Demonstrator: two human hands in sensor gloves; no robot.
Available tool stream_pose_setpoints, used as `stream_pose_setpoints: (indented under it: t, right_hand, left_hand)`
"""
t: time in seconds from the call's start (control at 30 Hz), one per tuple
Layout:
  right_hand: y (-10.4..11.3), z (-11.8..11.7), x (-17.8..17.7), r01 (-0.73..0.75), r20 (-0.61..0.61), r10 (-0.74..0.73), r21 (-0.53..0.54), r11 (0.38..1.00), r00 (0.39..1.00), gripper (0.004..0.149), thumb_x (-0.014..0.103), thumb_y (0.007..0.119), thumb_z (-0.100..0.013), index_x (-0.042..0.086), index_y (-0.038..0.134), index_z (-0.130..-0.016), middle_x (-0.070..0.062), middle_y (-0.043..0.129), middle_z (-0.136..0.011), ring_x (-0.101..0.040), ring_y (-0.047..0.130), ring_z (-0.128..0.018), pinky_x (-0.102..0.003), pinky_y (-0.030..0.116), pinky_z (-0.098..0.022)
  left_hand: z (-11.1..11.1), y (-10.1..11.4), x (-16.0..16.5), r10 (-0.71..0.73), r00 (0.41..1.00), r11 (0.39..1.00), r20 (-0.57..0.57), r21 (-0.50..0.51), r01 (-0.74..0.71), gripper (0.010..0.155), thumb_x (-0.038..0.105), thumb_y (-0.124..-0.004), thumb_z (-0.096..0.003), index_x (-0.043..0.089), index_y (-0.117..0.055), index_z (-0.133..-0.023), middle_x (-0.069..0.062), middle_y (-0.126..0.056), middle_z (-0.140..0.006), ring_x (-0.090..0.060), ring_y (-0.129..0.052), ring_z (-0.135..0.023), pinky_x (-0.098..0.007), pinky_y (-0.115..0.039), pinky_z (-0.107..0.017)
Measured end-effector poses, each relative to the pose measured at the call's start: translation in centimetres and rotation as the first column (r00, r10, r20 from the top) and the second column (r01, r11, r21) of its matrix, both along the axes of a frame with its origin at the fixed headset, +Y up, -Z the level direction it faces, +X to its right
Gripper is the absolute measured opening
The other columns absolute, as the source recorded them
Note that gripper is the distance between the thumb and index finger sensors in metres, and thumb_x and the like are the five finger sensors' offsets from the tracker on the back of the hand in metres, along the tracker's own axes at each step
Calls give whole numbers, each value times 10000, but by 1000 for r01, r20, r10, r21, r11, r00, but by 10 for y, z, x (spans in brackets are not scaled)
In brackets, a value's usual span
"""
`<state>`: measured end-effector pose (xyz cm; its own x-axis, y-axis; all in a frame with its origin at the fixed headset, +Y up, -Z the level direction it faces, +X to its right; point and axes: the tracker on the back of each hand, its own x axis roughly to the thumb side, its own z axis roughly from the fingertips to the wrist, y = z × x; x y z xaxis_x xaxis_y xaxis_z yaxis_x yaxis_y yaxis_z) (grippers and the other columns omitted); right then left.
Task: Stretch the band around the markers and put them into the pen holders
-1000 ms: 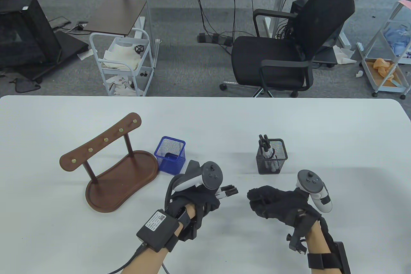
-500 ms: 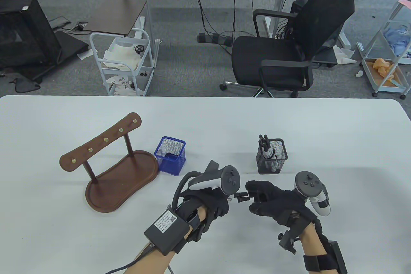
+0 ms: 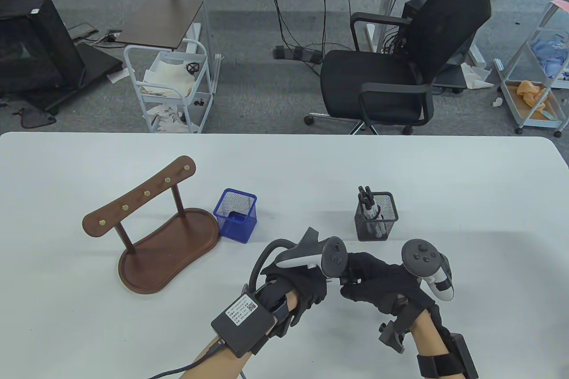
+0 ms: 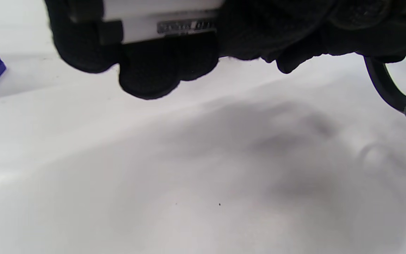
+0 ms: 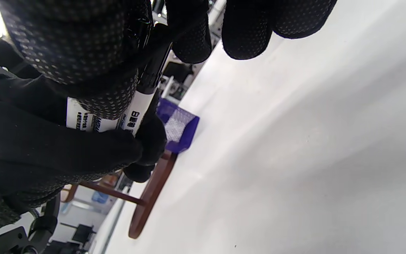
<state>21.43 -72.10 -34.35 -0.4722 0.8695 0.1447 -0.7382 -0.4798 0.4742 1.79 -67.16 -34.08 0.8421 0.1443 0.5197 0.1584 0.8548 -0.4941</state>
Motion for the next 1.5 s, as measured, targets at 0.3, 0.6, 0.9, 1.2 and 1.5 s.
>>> stream_pose_setpoints:
  t: [0.3,0.6,0.9,1.2,1.5]
  right_hand:
    - [1,0,1,-16,-7,16,-12,1000,1000,652,384,1027,-424,331,703,-987,-38,781,-1017,-454,725,-896,-650,612,-673]
    - [-2,-3,4,44,-13,-45,-57,997,999,622,408,1023,-424,285,742,-965,-23,829,-956,-442,758,-872,-649,623,-666]
    - [-10,-5,-1,163,8,-163,-123,979,987,405,420,781,-565,246,774,-931,-10,842,-903,-415,758,-844,-639,601,-668]
    - [-10,-3,-10,41,37,-39,-47,998,999,393,375,643,-551,348,686,-940,-11,800,-901,-382,743,-829,-645,559,-689]
    - [4,13,-35,-134,14,133,188,973,991,432,323,662,-520,270,636,-948,17,795,-879,-323,725,-853,-644,508,-741]
  left_hand:
    - [8,2,4,38,998,994,43,101,-42,561,316,-789,-583,148,-459,-1005,-46,-823,-907,-261,-980,-692,-557,-800,-591]
    - [11,6,-5,201,977,959,64,189,-210,569,315,-804,-578,172,-459,-1007,-22,-825,-912,-232,-975,-689,-548,-804,-605]
    - [-7,-11,-30,561,797,816,-223,-14,-578,579,314,-799,-592,128,-453,-1018,-48,-827,-905,-226,-990,-654,-546,-839,-567]
    - [-16,-44,-41,670,459,444,-584,-180,-878,661,353,-781,-598,79,-383,-1050,-94,-803,-924,-228,-991,-645,-541,-863,-531]
    - [-25,-58,-54,590,226,288,-775,-60,-956,763,401,-783,-556,44,-334,-1060,-98,-792,-917,-220,-975,-635,-537,-857,-531]
